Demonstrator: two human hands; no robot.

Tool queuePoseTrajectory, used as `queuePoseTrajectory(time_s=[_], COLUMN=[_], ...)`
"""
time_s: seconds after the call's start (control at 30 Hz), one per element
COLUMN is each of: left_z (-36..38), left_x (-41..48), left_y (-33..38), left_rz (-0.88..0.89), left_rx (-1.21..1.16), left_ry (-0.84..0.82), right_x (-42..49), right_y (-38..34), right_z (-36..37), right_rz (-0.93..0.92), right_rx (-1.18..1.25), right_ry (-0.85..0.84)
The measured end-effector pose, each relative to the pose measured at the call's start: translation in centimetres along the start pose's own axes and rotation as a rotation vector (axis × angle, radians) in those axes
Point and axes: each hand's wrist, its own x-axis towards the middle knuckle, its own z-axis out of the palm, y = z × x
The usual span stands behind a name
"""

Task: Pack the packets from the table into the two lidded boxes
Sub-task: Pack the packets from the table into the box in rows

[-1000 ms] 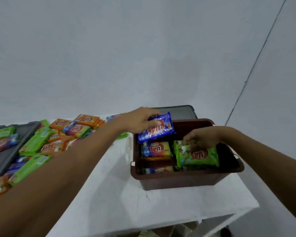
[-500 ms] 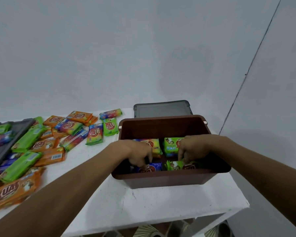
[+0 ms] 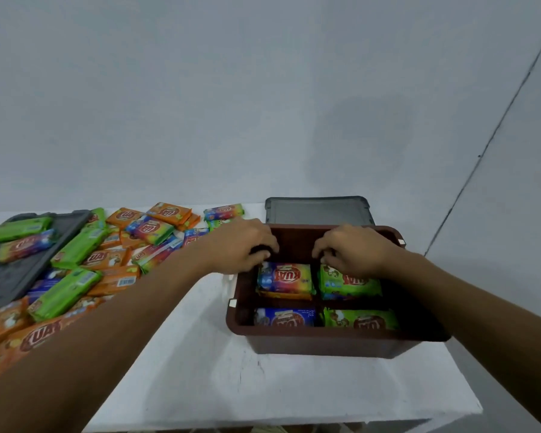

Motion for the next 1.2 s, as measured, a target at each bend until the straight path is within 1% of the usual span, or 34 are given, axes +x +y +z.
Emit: queuePoseTrajectory(time_s=[0.07, 0.1, 0.13, 0.17, 0.2, 0.23, 0.33, 0.4, 0.43, 0.53, 0.63, 0.67, 0.73, 0.83, 0.87, 0.93, 0.97, 1.1, 1.2], left_z=[0.0, 0.2, 0.6, 0.8, 1.3, 1.8, 3.2, 3.9, 4.1, 4.5, 5.1, 5.3, 5.4, 4.8, 4.4, 3.7, 3.5, 2.5, 1.8], left_x=[-1.9, -2.4, -3.3, -4.0, -4.7, -5.2, -6.3, -6.6, -6.5, -5.7, -4.7, -4.7, -4.6, -5.1, -5.3, -6.0, -6.4, -8.1, -9.1], left_y=[-3.5, -4.8, -6.7, -8.3, -9.8, -11.0, -14.0, -15.8, -16.3, -18.2, -19.2, -19.8, -19.4, -19.6, -19.8, -20.6, -21.1, -22.9, -23.4], left_rz=[-0.087, -0.153, -0.245, -0.345, -0.436, -0.485, -0.475, -0.457, -0.453, -0.461, -0.436, -0.426, -0.398, -0.352, -0.362, -0.422, -0.455, -0.507, -0.55], left_rx=[-0.066, -0.071, -0.064, -0.054, -0.039, -0.008, 0.077, 0.059, 0.043, -0.005, -0.044, -0.061, -0.069, -0.074, -0.114, -0.266, -0.331, -0.502, -0.53], left_ry=[0.196, 0.247, 0.256, 0.227, 0.161, 0.072, -0.197, -0.311, -0.341, -0.365, -0.384, -0.385, -0.385, -0.309, -0.254, -0.119, -0.077, 0.011, 0.045], right_x=[1.7, 2.1, 3.0, 4.0, 5.2, 6.4, 10.4, 13.4, 14.7, 19.0, 22.1, 23.1, 23.7, 25.2, 25.5, 26.3, 26.7, 27.9, 27.8], right_y=[-1.1, -1.5, -2.3, -3.1, -3.9, -4.8, -7.2, -8.3, -8.7, -9.5, -9.8, -10.1, -10.0, -10.2, -10.5, -11.4, -11.7, -13.2, -14.1], right_z=[-0.5, -0.8, -1.0, -1.2, -1.5, -1.7, -2.1, -2.0, -1.9, -1.2, -0.3, 0.0, 0.1, 0.8, 1.0, 1.8, 2.4, 3.9, 3.5], right_rz=[-0.019, -0.02, -0.031, -0.045, -0.06, -0.072, -0.065, -0.012, 0.033, 0.192, 0.269, 0.298, 0.341, 0.429, 0.451, 0.453, 0.448, 0.447, 0.405], right_rx=[0.024, 0.048, 0.067, 0.083, 0.097, 0.109, 0.11, 0.106, 0.108, 0.141, 0.081, 0.066, 0.067, 0.106, 0.081, -0.039, -0.082, -0.056, -0.032], right_ry=[0.096, 0.14, 0.183, 0.219, 0.242, 0.256, 0.259, 0.185, 0.132, -0.049, -0.244, -0.287, -0.318, -0.327, -0.334, -0.342, -0.345, -0.439, -0.502])
